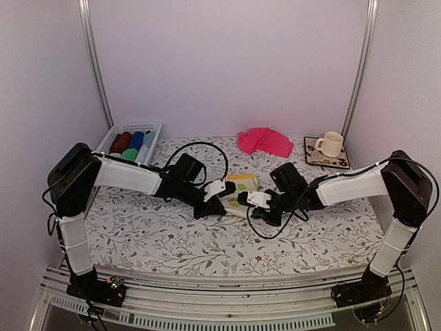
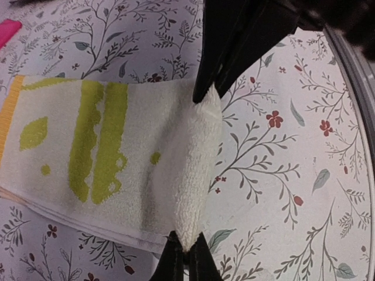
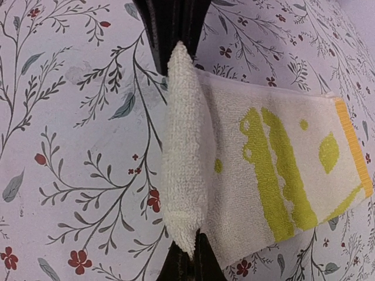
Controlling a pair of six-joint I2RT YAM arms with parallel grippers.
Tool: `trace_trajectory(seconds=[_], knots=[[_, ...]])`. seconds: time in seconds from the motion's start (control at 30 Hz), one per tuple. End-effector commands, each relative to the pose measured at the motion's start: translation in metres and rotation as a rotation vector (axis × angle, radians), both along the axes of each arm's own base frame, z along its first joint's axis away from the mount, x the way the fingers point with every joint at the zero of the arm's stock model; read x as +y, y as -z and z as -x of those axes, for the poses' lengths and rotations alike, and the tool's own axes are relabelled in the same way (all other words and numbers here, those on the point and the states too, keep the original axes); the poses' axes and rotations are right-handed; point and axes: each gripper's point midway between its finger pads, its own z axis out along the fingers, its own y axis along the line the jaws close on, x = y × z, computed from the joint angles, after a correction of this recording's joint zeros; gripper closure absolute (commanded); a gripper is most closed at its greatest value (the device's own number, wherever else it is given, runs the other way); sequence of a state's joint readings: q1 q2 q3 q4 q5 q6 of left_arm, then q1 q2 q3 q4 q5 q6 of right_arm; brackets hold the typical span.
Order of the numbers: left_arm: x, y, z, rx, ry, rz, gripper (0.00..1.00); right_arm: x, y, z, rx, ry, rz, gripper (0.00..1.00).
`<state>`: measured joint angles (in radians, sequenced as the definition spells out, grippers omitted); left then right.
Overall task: Roll the towels
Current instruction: Roll the towel at the center of the board.
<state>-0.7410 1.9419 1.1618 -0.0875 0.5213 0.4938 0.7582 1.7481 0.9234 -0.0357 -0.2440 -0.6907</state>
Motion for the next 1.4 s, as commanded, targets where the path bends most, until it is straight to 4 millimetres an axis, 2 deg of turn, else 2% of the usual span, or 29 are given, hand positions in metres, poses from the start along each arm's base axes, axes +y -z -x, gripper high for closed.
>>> trace_trajectory(seconds=[0.0, 0.17, 0.4, 0.57, 0.73, 0.87, 0.9, 0.93, 1.0, 1.2, 1.3, 1.33, 1.37], knots=[[0.001, 0.005, 0.031, 0.098, 0.028, -0.022, 1.00, -0.008, 0.014, 0.021, 0.170, 0.039, 0.033, 0.98], [0.006, 0.018, 0.044, 0.131, 0.021, -0.056, 1.00, -0.009, 0.021, 0.027, 0.236, 0.069, 0.037, 0.98], [0.005, 0.020, 0.031, 0.117, -0.010, -0.071, 0.97, -0.009, 0.033, 0.022, 0.332, 0.127, 0.052, 0.97], [0.009, 0.024, 0.024, 0.118, -0.030, -0.081, 0.97, -0.013, 0.024, 0.003, 0.378, 0.191, 0.031, 0.97], [0.011, 0.028, 0.022, 0.129, -0.048, -0.085, 0.95, -0.015, 0.014, -0.004, 0.394, 0.197, -0.002, 0.96], [0.017, 0.033, 0.018, 0.125, -0.079, -0.104, 0.89, -0.013, 0.017, -0.005, 0.432, 0.206, 0.003, 0.95], [0.018, 0.041, 0.016, 0.130, -0.093, -0.121, 0.87, -0.013, 0.020, -0.004, 0.445, 0.207, 0.007, 0.95], [0.020, 0.049, 0.014, 0.132, -0.108, -0.139, 0.82, -0.012, 0.022, -0.004, 0.456, 0.209, 0.012, 0.95], [0.021, 0.051, 0.006, 0.115, -0.139, -0.153, 0.77, -0.013, 0.028, -0.002, 0.480, 0.218, 0.023, 0.95], [0.021, 0.047, -0.007, 0.081, -0.189, -0.161, 0.72, -0.014, 0.032, -0.005, 0.484, 0.235, 0.033, 0.94], [0.025, 0.043, -0.007, 0.071, -0.204, -0.152, 0.70, -0.012, 0.031, -0.008, 0.490, 0.243, 0.035, 0.92], [0.024, 0.029, -0.006, 0.049, -0.203, -0.124, 0.69, -0.012, 0.031, -0.009, 0.490, 0.246, 0.037, 0.92], [0.026, 0.023, -0.004, 0.038, -0.205, -0.110, 0.69, -0.012, 0.031, -0.010, 0.491, 0.246, 0.037, 0.92]])
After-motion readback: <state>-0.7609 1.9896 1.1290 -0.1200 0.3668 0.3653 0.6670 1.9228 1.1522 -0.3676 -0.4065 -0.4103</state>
